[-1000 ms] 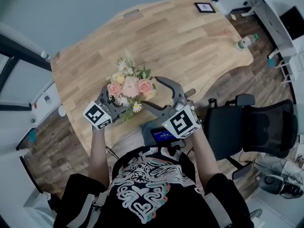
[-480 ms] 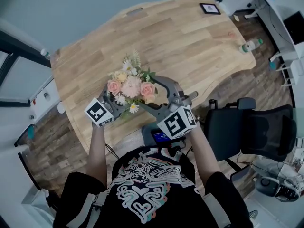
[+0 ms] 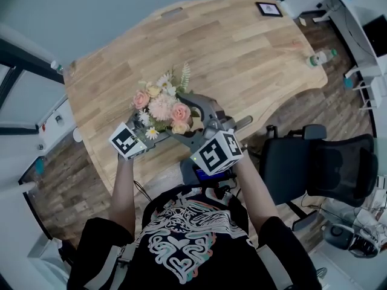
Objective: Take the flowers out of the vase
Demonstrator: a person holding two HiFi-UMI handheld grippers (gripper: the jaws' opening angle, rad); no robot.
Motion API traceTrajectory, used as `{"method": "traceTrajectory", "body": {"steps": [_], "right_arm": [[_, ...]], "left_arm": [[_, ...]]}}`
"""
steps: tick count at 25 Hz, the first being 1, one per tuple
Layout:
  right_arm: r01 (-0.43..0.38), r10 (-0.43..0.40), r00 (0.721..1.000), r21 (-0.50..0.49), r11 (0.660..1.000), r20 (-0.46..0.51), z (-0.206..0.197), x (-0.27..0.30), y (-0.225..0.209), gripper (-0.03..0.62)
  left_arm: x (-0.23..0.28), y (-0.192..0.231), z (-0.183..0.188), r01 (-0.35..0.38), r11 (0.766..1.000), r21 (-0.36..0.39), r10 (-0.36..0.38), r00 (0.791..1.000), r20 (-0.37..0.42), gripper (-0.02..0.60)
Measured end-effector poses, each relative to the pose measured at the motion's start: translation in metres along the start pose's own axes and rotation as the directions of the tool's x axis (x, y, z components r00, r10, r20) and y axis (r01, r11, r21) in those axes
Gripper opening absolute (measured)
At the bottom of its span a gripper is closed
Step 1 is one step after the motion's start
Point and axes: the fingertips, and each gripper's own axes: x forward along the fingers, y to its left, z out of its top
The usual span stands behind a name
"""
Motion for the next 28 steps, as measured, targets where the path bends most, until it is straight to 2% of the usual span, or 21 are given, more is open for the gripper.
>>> {"method": "traceTrajectory", "body": {"steps": [4, 5, 7, 9, 14, 20, 28], "right_arm": [[0.041, -0.042, 0.999, -0.040, 0.998, -0.026, -0.004, 0.000, -0.004, 0.342], [0.054, -0.055, 0.998, -0.048, 0.997, -0.024, -0.003, -0.001, -0.006, 0.289], [0.083, -0.083, 0.996, -0.054, 0.995, -0.011, -0.001, -0.004, -0.011, 0.125], [0.102, -0.102, 0.995, -0.036, 0.994, 0.004, 0.001, -0.007, -0.015, 0.079], [0.117, -0.117, 0.993, -0.018, 0.993, 0.020, 0.000, -0.010, -0.018, 0.046], [0.161, -0.161, 0.986, 0.001, 0.987, 0.053, 0.006, -0.016, -0.030, 0.044], [0.198, -0.197, 0.978, -0.002, 0.980, 0.067, 0.018, -0.025, -0.035, 0.044]], "left_arm": [[0.000, 0.001, 0.001, -0.002, 1.000, -0.029, 0.002, 1.000, 0.017, 0.370], [0.000, 0.001, 0.002, -0.001, 0.999, -0.033, 0.002, 1.000, 0.019, 0.370], [0.000, 0.003, 0.002, 0.001, 0.999, -0.035, 0.000, 1.000, 0.024, 0.370], [0.000, 0.003, 0.002, 0.003, 0.999, -0.035, -0.001, 1.000, 0.030, 0.370], [0.001, 0.001, -0.002, -0.001, 0.999, -0.044, 0.002, 0.999, 0.032, 0.368], [-0.002, 0.007, -0.004, -0.033, 0.997, -0.072, 0.037, 0.998, 0.048, 0.368], [-0.007, 0.006, -0.007, -0.040, 0.995, -0.093, 0.045, 0.998, 0.054, 0.368]]}}
